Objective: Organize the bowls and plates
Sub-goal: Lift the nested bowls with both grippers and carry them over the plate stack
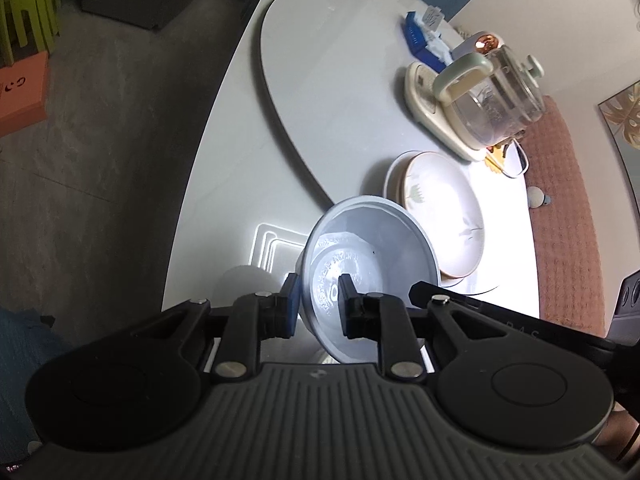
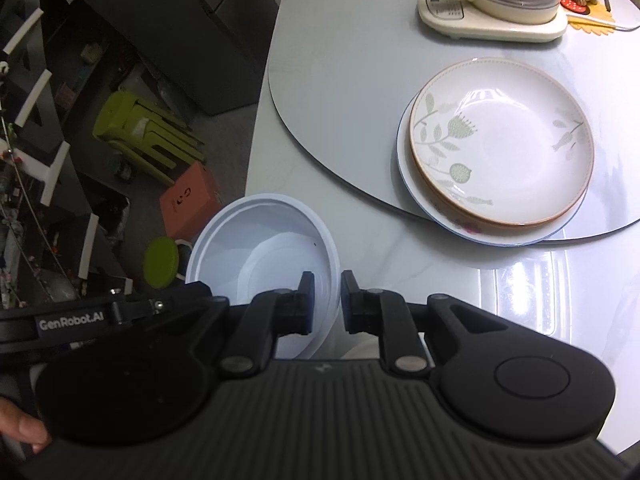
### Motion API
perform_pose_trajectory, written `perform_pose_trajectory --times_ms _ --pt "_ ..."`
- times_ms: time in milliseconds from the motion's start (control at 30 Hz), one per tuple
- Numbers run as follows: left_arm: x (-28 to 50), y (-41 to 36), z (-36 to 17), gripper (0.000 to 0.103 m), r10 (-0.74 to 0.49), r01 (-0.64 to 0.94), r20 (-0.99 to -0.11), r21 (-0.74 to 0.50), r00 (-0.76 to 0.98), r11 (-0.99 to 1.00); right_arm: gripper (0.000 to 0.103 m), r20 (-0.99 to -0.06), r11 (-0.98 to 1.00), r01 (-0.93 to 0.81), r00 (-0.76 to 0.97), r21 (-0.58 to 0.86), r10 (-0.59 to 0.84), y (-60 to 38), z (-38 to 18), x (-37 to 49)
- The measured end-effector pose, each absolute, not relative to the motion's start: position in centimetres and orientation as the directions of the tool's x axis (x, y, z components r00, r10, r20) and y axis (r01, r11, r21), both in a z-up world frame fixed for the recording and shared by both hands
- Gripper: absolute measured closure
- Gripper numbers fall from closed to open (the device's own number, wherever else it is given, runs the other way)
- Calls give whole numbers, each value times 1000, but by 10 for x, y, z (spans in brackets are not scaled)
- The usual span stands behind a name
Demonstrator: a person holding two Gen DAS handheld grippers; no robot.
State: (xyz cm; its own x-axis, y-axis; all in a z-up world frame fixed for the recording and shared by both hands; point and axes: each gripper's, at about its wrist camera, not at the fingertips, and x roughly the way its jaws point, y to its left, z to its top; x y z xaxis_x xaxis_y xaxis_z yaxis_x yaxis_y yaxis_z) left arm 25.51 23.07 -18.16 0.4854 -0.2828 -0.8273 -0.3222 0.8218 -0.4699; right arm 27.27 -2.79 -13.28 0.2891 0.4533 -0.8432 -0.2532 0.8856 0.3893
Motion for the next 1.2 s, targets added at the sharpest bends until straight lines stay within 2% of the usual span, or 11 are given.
perform_pose_trajectory --times_ms 267,533,1200 --pt "240 211 -159 80 -297 -289 -797 -496 526 819 86 -821 887 -246 342 392 457 -46 -115 261" --pt "231 182 -158 80 -307 -246 -788 -492 534 835 86 -826 904 -244 374 351 421 -71 -114 239" --pt "220 144 -236 80 -344 -265 -835 -481 429 836 84 -906 932 -210 250 294 342 -93 -181 211"
